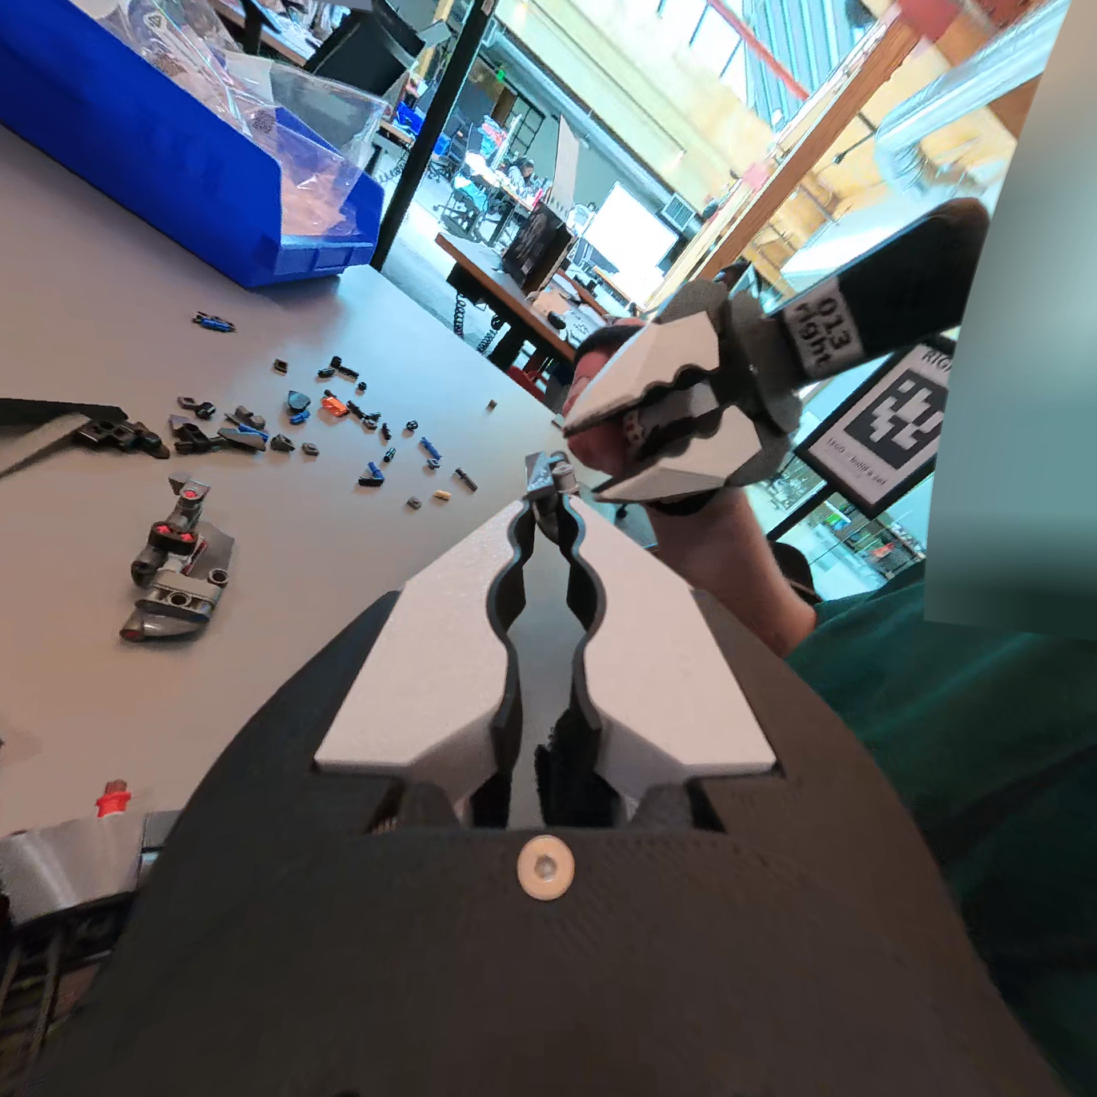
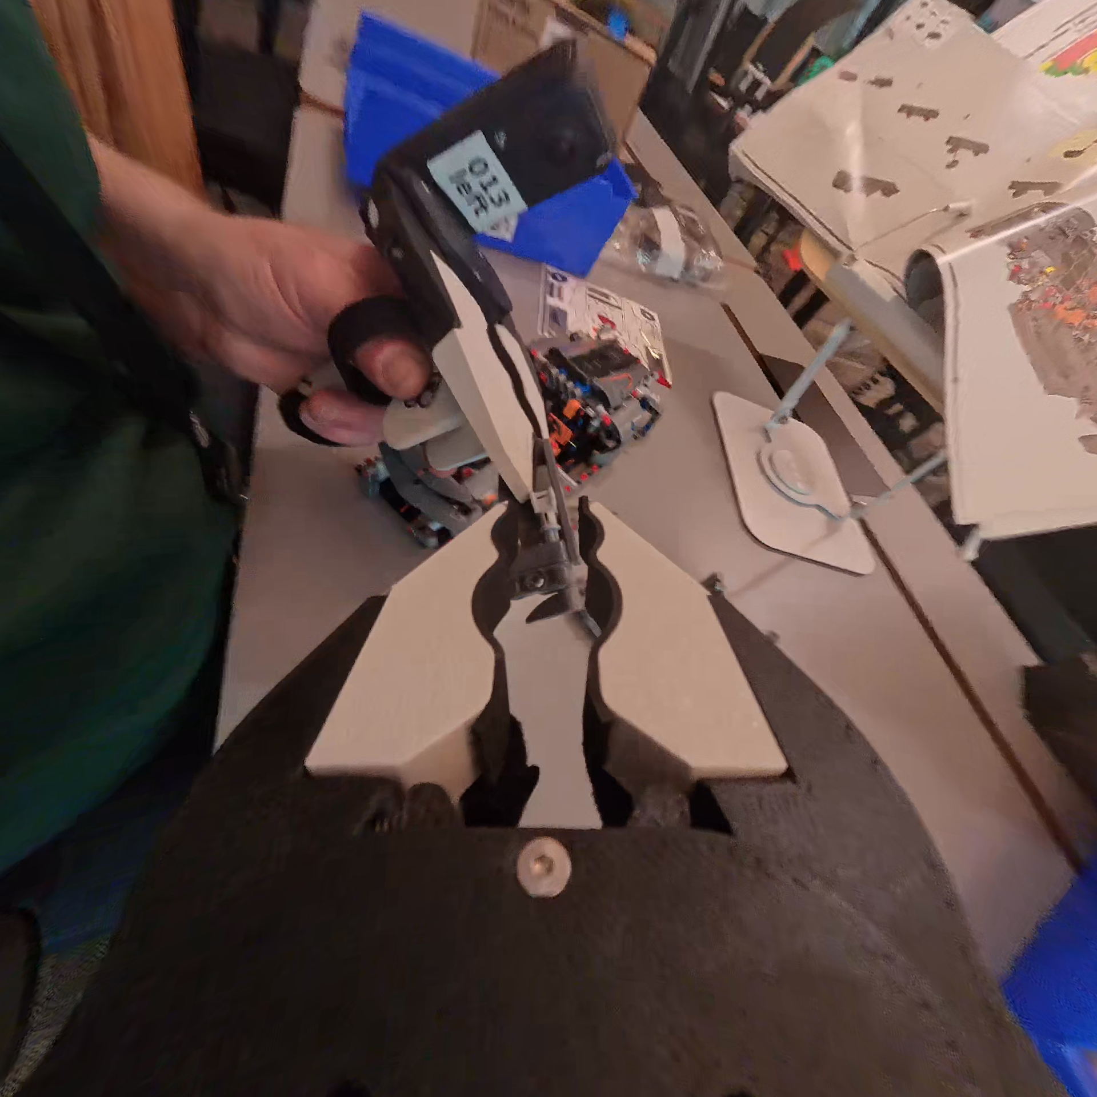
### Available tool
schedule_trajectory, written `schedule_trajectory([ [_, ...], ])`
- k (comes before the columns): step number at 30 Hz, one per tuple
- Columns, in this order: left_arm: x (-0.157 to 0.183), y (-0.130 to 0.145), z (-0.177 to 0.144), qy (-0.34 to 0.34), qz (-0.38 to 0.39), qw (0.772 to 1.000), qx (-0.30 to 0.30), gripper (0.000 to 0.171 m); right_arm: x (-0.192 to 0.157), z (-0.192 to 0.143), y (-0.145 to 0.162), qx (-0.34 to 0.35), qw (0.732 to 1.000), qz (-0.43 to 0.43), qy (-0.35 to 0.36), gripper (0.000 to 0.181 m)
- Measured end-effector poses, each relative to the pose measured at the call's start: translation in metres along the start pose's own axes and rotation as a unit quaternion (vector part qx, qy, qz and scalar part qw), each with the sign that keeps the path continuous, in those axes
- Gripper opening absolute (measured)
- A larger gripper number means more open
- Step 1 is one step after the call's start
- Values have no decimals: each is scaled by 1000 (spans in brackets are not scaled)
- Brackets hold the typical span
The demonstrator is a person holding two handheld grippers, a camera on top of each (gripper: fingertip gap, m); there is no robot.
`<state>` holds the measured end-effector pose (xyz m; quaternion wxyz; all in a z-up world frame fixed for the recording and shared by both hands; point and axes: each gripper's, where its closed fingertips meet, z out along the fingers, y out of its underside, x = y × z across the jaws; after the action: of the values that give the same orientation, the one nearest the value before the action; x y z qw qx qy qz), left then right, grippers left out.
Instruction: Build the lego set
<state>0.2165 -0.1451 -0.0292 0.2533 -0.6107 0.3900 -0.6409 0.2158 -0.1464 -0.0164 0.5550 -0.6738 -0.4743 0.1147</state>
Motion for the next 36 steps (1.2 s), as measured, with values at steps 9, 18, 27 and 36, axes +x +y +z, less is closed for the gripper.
schedule_trajectory([
  [9,-1,4,2,-10,11,1000,-12,5,-3,10,10,-80,991,-92,47,9],
  [18,-2,7,1,-8,4,1000,-17,5,-5,11,12,-98,985,-129,64,4],
  [27,-9,8,-1,-5,-21,1000,-15,5,-4,18,15,-110,983,-123,75,4],
  [36,-2,2,-4,53,-83,995,10,6,0,14,8,-55,994,-64,69,4],
])
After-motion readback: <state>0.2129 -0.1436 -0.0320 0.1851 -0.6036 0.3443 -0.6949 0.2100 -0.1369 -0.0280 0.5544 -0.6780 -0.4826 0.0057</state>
